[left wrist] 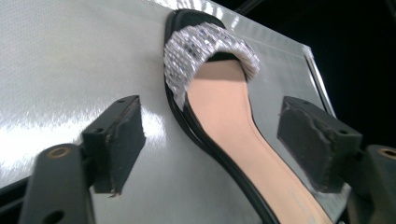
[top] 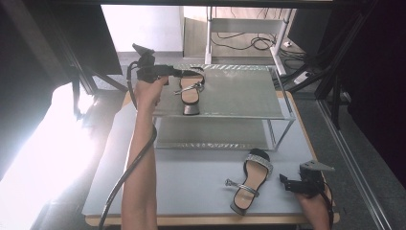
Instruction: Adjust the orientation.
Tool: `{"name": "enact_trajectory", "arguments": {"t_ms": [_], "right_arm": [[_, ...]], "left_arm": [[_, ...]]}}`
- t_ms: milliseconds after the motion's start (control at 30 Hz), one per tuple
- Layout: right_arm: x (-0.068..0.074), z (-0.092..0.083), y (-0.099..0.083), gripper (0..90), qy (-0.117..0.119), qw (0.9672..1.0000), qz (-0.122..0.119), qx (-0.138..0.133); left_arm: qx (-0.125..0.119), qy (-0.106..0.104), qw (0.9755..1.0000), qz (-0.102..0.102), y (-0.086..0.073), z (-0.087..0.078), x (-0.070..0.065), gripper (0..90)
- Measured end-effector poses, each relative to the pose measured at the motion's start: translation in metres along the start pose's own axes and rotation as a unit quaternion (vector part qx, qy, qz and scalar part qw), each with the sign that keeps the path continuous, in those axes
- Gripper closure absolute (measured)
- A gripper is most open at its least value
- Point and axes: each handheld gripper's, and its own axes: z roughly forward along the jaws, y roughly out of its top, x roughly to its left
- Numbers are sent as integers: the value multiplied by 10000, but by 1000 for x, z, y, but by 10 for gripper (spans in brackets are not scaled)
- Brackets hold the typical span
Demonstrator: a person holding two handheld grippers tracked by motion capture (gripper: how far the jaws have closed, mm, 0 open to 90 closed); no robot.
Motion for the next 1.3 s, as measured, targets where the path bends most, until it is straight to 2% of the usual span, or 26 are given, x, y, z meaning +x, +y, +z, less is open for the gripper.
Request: {"name": "enact_trajectory", "arguments": {"t_ms": [267,700,867,1167,1300], "right_arm": [[0,0,0,96,-5,10000,-1,-1],[0,0,0,96,-7,10000,-5,-1],[0,0,0,96,-10,10000,-7,-3],[0,0,0,96,-15,10000,-22,1],[0,0,0,96,-13,10000,-18,-1]], "left_arm": [[-143,-246,9995,137,-13,-20,3,145],[-190,-483,9974,501,-38,-48,0,54],[-256,-500,9962,662,-47,-59,-3,1],[-401,-549,9931,955,-70,-72,-8,0],[-377,-586,9920,1052,-81,-75,-8,0]]}}
